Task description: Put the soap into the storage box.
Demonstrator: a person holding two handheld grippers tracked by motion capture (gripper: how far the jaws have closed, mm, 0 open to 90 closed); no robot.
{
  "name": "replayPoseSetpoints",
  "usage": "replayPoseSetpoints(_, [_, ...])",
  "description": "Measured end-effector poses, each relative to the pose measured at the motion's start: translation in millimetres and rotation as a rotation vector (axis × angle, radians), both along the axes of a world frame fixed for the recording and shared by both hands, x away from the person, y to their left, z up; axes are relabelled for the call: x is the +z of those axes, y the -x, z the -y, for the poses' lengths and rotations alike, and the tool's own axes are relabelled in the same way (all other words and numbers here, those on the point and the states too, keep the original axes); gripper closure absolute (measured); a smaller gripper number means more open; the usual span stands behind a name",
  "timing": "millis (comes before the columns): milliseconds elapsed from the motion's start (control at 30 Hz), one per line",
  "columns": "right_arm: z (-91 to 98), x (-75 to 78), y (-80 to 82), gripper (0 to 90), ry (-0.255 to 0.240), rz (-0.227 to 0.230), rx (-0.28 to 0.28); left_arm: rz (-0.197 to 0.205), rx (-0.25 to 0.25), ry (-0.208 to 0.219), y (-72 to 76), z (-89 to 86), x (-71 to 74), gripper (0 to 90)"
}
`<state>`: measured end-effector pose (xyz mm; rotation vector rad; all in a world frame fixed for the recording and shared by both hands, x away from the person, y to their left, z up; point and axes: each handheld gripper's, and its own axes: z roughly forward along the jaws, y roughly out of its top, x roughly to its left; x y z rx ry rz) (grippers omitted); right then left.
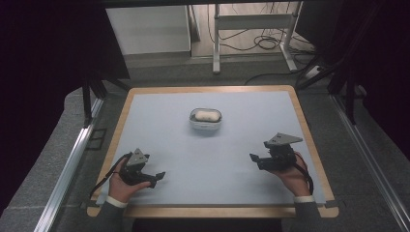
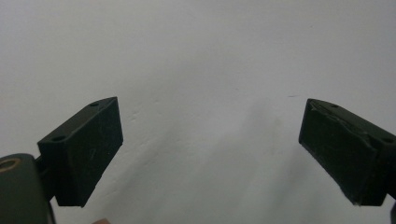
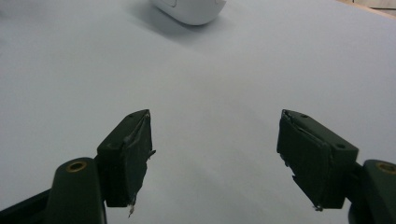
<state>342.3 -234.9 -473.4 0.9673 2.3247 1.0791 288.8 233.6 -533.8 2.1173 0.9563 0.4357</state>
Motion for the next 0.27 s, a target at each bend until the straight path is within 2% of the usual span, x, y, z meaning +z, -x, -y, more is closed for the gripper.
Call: replayPoseSetpoints(267, [-1.2, -9.3, -3.0, 23.7, 0.025, -0.019, -0.008, -0.005, -0.004, -0.008, -0.2, 0.8, -1.0, 6.7])
